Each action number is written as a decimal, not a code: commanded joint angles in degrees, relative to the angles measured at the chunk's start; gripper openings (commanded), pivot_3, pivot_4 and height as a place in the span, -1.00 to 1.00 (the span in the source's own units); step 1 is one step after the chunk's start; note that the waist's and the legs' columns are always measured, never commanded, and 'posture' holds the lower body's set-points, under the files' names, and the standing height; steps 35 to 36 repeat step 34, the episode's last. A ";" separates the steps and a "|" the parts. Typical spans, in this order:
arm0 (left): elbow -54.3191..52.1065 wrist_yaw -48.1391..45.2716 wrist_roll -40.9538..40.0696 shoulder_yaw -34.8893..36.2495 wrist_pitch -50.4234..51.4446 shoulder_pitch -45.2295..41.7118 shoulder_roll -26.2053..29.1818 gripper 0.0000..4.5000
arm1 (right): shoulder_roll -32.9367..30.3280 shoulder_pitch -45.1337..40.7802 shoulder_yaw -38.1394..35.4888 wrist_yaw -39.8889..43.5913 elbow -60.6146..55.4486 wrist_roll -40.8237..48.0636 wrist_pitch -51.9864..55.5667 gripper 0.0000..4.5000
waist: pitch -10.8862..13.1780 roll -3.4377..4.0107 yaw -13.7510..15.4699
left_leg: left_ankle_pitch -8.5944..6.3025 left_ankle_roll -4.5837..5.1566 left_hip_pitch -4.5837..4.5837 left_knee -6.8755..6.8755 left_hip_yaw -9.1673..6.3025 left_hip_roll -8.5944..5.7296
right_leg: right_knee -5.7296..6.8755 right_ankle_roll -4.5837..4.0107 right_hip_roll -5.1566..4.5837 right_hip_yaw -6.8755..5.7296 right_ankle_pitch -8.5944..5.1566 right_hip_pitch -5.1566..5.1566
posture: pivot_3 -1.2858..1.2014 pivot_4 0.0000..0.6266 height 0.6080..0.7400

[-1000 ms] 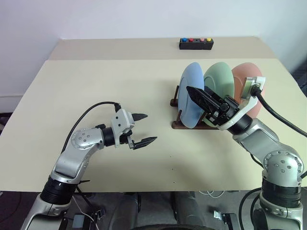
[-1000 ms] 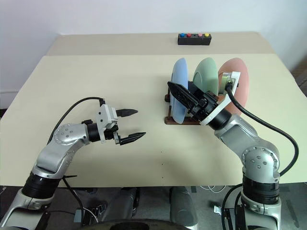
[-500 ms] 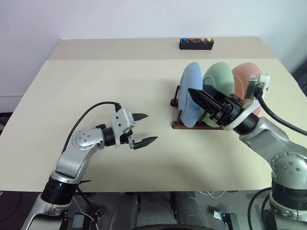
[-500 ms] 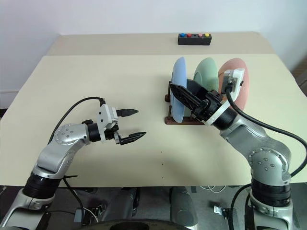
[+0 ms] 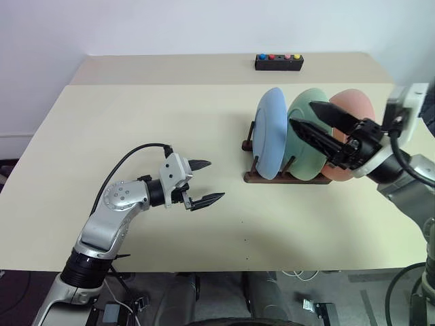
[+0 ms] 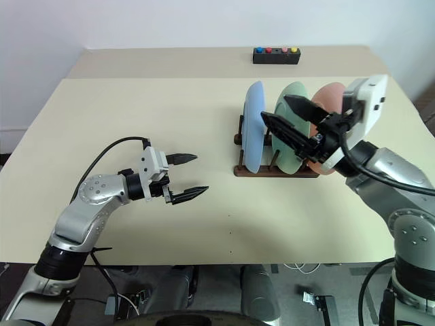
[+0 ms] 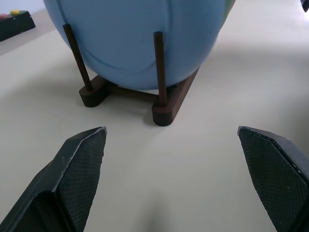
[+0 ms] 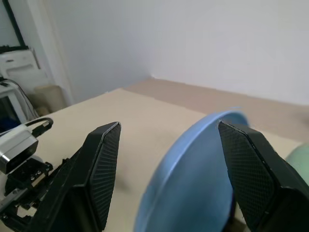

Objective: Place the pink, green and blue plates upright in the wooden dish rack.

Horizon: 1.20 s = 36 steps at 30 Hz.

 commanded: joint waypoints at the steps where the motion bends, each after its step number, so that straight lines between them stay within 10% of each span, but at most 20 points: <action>1: 0.27 0.09 0.22 1.23 -1.73 -0.95 0.27 1.00 | -3.25 1.08 -6.70 4.51 -2.24 1.48 -1.66 0.44 | 0.00 0.00 0.02 | 0.00 0.00 0.00 0.00 0.00 0.00 | 0.00 0.00 0.00 0.00 0.00 0.01 | 0.03 -0.52 1.00; 17: 8.84 3.23 1.59 14.00 -7.47 5.15 7.38 1.00 | -4.82 36.26 -27.87 35.86 12.97 -24.22 -15.02 0.44 | -0.03 -0.05 0.18 | -0.04 0.07 0.12 0.05 0.10 0.01 | -0.14 0.04 0.00 0.01 -0.04 0.22 | 0.03 -0.52 1.00; 36: 7.73 4.74 2.02 12.68 -8.04 8.39 5.42 1.00 | 0.10 39.01 -23.91 38.83 25.94 -32.63 -25.10 0.44 | -0.05 0.01 -0.03 | -0.04 0.06 0.23 0.06 0.10 0.02 | -0.14 -0.10 -0.01 0.03 -0.14 0.34 | 0.03 -0.52 1.00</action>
